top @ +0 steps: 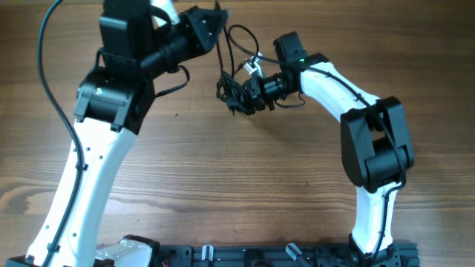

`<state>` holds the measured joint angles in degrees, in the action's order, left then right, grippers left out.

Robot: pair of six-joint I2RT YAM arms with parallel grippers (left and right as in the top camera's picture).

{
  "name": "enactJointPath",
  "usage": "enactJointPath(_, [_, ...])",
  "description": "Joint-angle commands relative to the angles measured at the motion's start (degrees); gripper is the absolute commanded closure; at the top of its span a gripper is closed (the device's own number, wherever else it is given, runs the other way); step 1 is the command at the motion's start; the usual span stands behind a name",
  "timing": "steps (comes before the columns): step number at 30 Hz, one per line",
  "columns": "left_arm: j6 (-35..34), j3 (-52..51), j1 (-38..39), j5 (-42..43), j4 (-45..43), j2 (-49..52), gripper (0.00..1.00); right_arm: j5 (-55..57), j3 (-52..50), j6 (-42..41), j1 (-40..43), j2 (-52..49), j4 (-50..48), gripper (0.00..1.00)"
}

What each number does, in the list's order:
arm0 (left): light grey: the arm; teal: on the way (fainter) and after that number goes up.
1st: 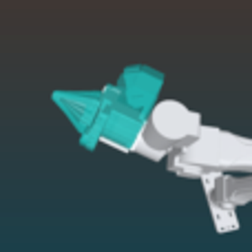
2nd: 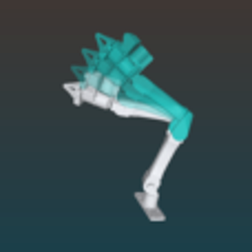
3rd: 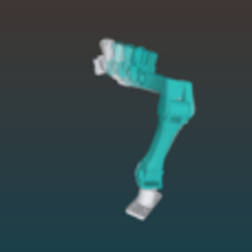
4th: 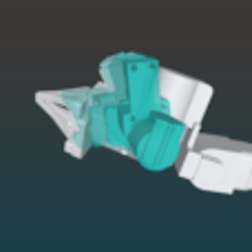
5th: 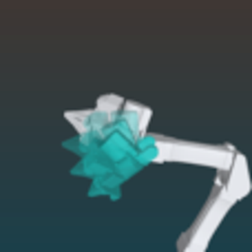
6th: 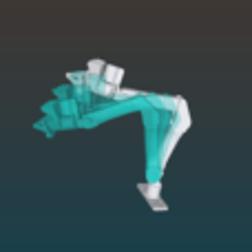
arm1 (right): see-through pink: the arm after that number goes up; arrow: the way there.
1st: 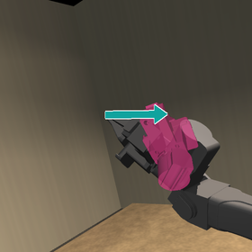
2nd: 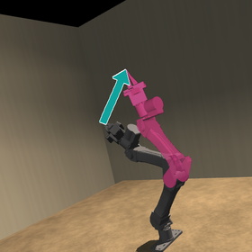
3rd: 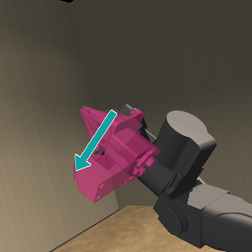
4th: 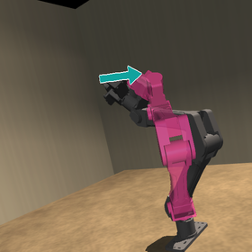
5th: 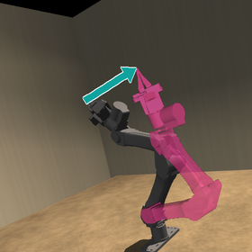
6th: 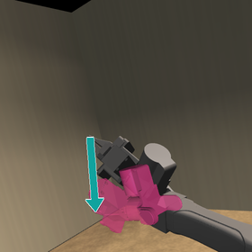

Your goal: Untangle cables

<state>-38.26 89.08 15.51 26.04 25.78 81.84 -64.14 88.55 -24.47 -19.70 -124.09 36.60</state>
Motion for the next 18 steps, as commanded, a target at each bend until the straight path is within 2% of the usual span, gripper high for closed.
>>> enactJointPath(1, [-0.3, 1.0, -4.6, -2.6, 8.4, -2.0, 0.96, 12.3, -0.5, 0.2, 2.6, 0.7, 1.7, 0.95])
enactJointPath(9, [0.5, 1.0, -12.7, -30.1, 38.1, -1.6, 0.96, 42.2, -0.5, 2.3, 7.4, 15.1, 10.8, 0.96])
enactJointPath(11, [0.8, 1.0, -14.0, -33.5, 42.2, -1.4, 0.96, 47.7, -0.5, 3.8, 8.7, 17.5, 13.6, 0.96])
enactJointPath(14, [5.2, 0.6, -15.4, -37.4, 46.6, -0.4, 0.96, 56.8, -0.5, 3.8, 10.4, 18.3, 18.5, 0.96])
enactJointPath(18, [6.8, -2.4, -15.8, -38.6, 47.0, 2.4, 0.96, 57.7, -0.5, 5.0, 10.7, 18.2, 19.7, 0.96])
